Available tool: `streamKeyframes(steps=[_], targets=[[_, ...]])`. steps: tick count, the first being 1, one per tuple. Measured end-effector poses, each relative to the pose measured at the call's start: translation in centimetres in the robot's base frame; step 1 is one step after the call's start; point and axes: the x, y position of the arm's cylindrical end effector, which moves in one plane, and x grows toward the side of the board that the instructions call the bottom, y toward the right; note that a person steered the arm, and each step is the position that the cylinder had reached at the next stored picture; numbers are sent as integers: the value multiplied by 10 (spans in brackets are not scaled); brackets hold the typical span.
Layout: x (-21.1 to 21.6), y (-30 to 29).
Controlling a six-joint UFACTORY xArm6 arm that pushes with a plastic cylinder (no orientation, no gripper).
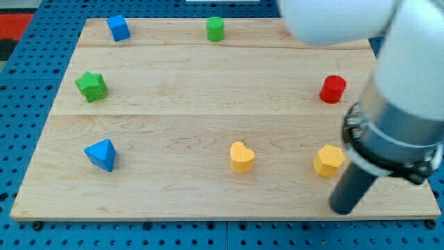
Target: Move the yellow hexagon towards the top right side of the yellow heart
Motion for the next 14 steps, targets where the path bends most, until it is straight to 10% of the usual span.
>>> streamKeyframes(steps=[14], targets=[[-87,-84]])
